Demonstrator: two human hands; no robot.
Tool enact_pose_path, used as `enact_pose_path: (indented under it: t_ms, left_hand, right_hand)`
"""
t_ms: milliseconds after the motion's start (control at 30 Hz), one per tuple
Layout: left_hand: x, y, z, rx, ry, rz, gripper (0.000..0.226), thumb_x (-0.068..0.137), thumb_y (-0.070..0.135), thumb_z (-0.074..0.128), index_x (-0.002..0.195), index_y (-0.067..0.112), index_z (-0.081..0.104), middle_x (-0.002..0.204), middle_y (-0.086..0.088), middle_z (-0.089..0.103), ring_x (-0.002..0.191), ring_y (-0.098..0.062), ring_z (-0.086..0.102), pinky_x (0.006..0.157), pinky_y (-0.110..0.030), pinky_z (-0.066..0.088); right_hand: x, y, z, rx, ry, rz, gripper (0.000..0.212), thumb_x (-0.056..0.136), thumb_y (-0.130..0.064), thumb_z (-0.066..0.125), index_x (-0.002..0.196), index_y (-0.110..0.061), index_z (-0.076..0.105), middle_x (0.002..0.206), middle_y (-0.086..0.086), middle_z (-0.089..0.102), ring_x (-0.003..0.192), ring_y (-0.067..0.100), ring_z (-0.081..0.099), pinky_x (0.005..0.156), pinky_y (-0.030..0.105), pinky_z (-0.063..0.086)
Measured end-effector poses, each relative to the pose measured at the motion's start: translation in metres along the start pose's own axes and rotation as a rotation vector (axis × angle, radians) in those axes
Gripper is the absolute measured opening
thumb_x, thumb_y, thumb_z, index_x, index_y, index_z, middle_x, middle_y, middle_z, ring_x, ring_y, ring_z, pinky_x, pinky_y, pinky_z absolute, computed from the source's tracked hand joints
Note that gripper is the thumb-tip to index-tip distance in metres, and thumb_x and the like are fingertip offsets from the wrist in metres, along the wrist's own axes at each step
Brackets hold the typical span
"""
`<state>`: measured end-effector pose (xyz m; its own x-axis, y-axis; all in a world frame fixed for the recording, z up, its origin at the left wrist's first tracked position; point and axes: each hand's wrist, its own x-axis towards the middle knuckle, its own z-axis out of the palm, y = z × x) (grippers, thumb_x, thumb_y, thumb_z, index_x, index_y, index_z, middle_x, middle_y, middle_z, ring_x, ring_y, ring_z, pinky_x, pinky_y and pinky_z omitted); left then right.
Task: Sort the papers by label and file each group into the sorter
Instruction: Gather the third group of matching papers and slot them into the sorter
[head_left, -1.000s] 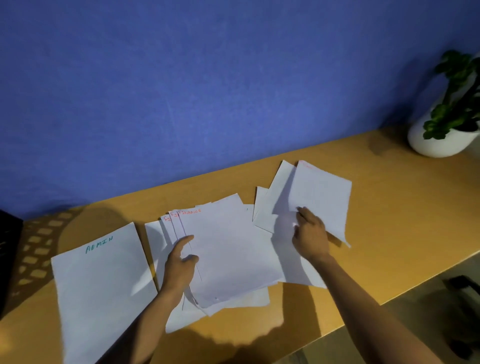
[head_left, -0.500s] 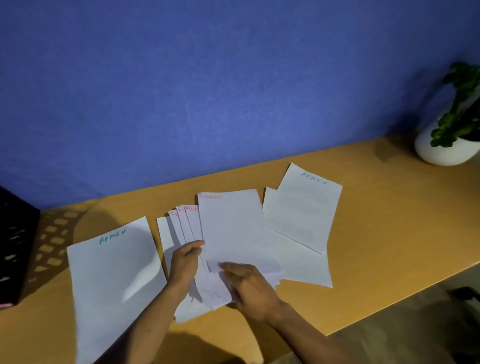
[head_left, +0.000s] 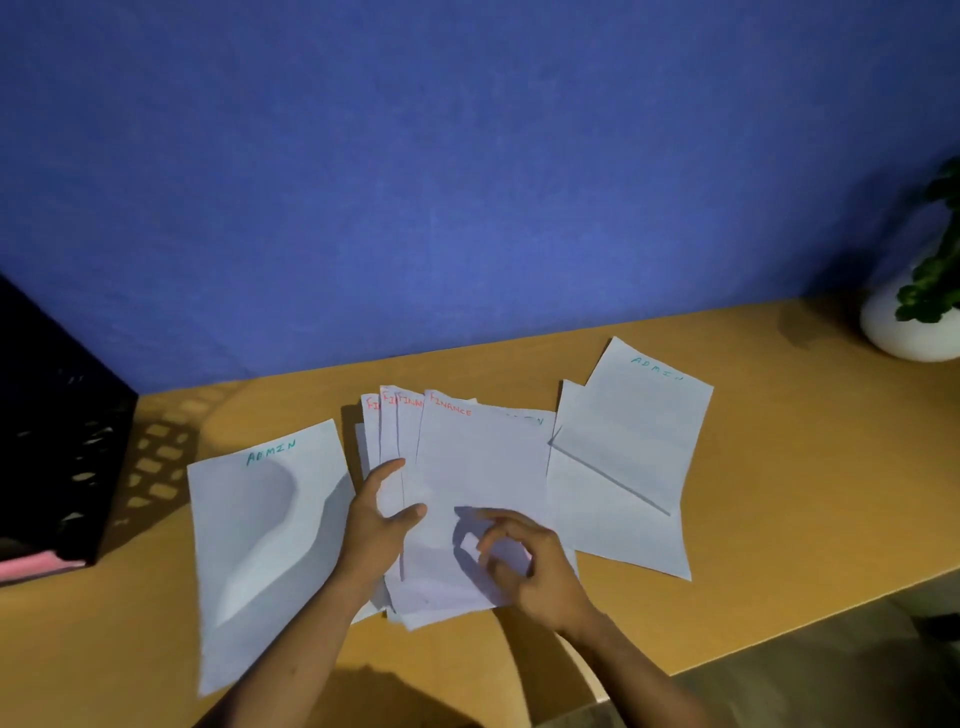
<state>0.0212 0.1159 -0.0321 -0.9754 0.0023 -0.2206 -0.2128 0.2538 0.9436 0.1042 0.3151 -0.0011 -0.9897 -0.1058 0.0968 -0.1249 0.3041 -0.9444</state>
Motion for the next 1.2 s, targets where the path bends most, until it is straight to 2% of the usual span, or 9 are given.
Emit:
enact_pose_path:
  t_ms: [67,133,267,367,500,633,800,933,1200]
  left_hand:
    - [-0.006,0.004,-0.015,-0.043,-0.006,0.014,0.070,0.080,0.003,0.075,0.133,0.037,0.045,0.131,0.011,0.049,0.118,-0.007,0.045,0.082,-0.004,0.044]
    - [-0.013,0.008,-0.033,-0.060,-0.010,0.033,0.080,0.081,0.005,0.075,0.140,0.042,0.036,0.137,0.019,0.043,0.123,-0.003,0.040,0.093,-0.011,0.041]
    - [-0.026,0.012,-0.072,-0.051,-0.035,0.074,0.091,0.081,0.016,0.076,0.133,0.064,0.020,0.123,0.056,0.031,0.119,0.022,0.035,0.089,-0.005,0.039]
    - [-0.037,0.011,-0.102,-0.100,-0.108,0.018,0.094,0.078,0.026,0.078,0.134,0.070,0.015,0.130,0.046,0.034,0.124,0.009,0.040,0.096,-0.020,0.044]
    - [-0.048,0.003,-0.134,-0.177,-0.153,-0.130,0.094,0.085,0.007,0.069,0.146,0.051,0.014,0.142,0.020,0.039,0.129,-0.014,0.045,0.105,-0.041,0.044]
    - [-0.058,-0.002,-0.154,-0.232,-0.190,-0.182,0.070,0.087,0.003,0.063,0.140,0.042,0.038,0.125,0.012,0.065,0.112,-0.012,0.063,0.087,-0.031,0.055]
    - [-0.064,-0.010,-0.190,-0.258,-0.135,-0.207,0.060,0.089,0.001,0.062,0.135,0.035,0.046,0.123,0.008,0.067,0.112,-0.018,0.065,0.096,-0.044,0.052]
    - [-0.066,-0.014,-0.215,-0.215,-0.138,-0.194,0.069,0.087,-0.001,0.061,0.139,0.039,0.039,0.129,0.009,0.062,0.117,-0.019,0.061,0.099,-0.048,0.050]
    - [-0.067,-0.024,-0.264,-0.253,0.020,-0.130,0.052,0.087,-0.005,0.061,0.114,0.040,0.056,0.109,0.017,0.072,0.100,-0.006,0.068,0.081,-0.025,0.054]
  right_hand:
    - [0.008,0.001,-0.003,0.048,0.229,0.064,0.040,0.088,0.003,0.060,0.090,-0.036,0.068,0.112,-0.023,0.067,0.113,0.004,0.060,0.088,0.008,0.043]
    - [0.017,0.005,-0.003,0.003,0.403,0.278,0.029,0.091,-0.007,0.064,0.106,-0.033,0.062,0.109,-0.015,0.066,0.110,0.015,0.061,0.083,0.010,0.043]
    - [0.028,0.021,-0.002,0.438,0.308,0.770,0.057,0.085,-0.037,0.074,0.129,-0.017,0.045,0.123,0.004,0.062,0.107,0.020,0.064,0.086,0.034,0.052]
    - [0.030,0.023,0.013,0.780,0.045,0.685,0.061,0.085,-0.035,0.076,0.138,-0.017,0.050,0.131,0.006,0.064,0.119,0.027,0.062,0.097,0.046,0.052]
    - [0.040,0.007,0.056,0.838,-0.039,0.649,0.058,0.081,-0.016,0.077,0.134,-0.017,0.053,0.127,0.004,0.067,0.116,0.020,0.064,0.082,0.033,0.058]
    - [0.051,-0.011,0.094,0.754,-0.079,0.608,0.058,0.076,-0.003,0.077,0.130,-0.011,0.058,0.126,0.006,0.068,0.117,0.019,0.063,0.087,0.025,0.055]
    - [0.060,-0.037,0.135,0.627,-0.087,0.630,0.044,0.080,0.012,0.070,0.119,-0.006,0.064,0.122,0.016,0.068,0.109,0.025,0.066,0.081,0.025,0.057]
    - [0.070,-0.054,0.154,0.544,-0.153,0.624,0.046,0.082,0.004,0.072,0.124,-0.009,0.061,0.120,0.012,0.070,0.114,0.030,0.064,0.100,0.045,0.051]
    - [0.090,-0.089,0.201,0.356,0.000,0.444,0.045,0.076,-0.006,0.080,0.116,-0.018,0.064,0.109,0.001,0.073,0.102,0.024,0.067,0.073,0.026,0.058]
